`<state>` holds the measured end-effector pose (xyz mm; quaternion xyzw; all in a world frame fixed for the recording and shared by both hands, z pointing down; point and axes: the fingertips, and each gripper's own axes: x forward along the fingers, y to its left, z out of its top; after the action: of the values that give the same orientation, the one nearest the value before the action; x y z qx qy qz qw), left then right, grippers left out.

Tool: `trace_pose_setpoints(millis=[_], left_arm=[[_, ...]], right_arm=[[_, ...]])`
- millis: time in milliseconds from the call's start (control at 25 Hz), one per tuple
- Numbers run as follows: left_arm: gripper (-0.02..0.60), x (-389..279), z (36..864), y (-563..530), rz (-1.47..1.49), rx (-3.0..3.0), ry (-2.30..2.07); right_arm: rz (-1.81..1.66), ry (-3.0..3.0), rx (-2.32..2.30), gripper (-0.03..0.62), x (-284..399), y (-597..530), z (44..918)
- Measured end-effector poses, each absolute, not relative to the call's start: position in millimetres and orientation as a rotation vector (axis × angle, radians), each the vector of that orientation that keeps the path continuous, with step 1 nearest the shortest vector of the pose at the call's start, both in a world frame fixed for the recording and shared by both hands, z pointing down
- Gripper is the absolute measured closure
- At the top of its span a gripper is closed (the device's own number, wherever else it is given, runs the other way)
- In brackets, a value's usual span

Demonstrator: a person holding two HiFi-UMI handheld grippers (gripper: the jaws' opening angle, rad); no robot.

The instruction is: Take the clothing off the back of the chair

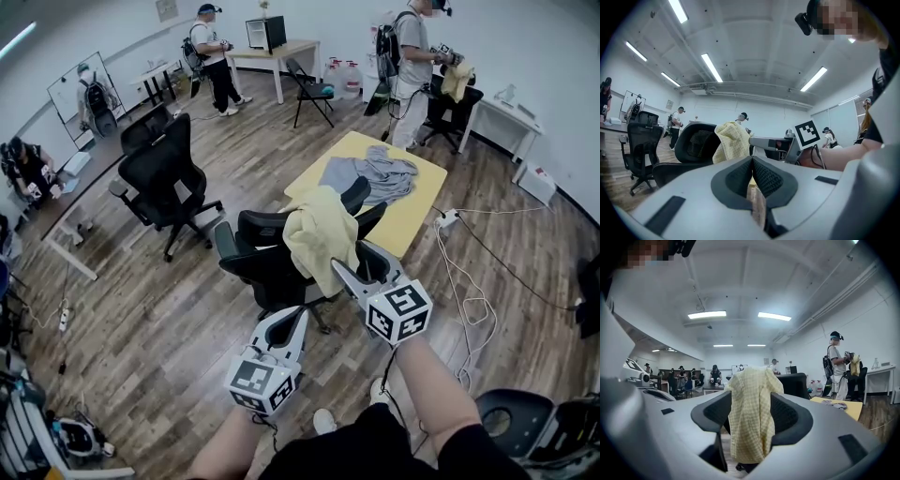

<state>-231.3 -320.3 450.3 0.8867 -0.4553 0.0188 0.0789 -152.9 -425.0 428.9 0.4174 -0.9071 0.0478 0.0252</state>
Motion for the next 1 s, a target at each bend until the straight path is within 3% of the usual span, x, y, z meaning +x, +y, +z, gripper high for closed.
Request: trace_pose_setpoints(millis=[160, 360, 680, 760, 1000], left_arm=[[0.566, -230, 450, -326, 0.053, 2.637, -1.401], [0.566, -229, 448, -337, 0.035, 2.594, -1.479], [0.566, -228, 442, -353, 0.024, 2.538, -1.582], [0.566, -228, 440, -357, 0.018, 2.527, -1.602], [0.566, -235, 441, -366, 0.005, 2.495, -1.641]], right_arm=[[0.134, -2.799, 1.271, 0.242, -158, -438, 430], [0.105, -2.798, 1.216, 0.187, -167, -456, 431], [0.020, -2.788, 1.099, 0.168, -191, -477, 434], [-0.014, -2.775, 1.102, 0.180, -193, -481, 434], [-0.071, -2.728, 1.134, 0.330, -189, -491, 435]])
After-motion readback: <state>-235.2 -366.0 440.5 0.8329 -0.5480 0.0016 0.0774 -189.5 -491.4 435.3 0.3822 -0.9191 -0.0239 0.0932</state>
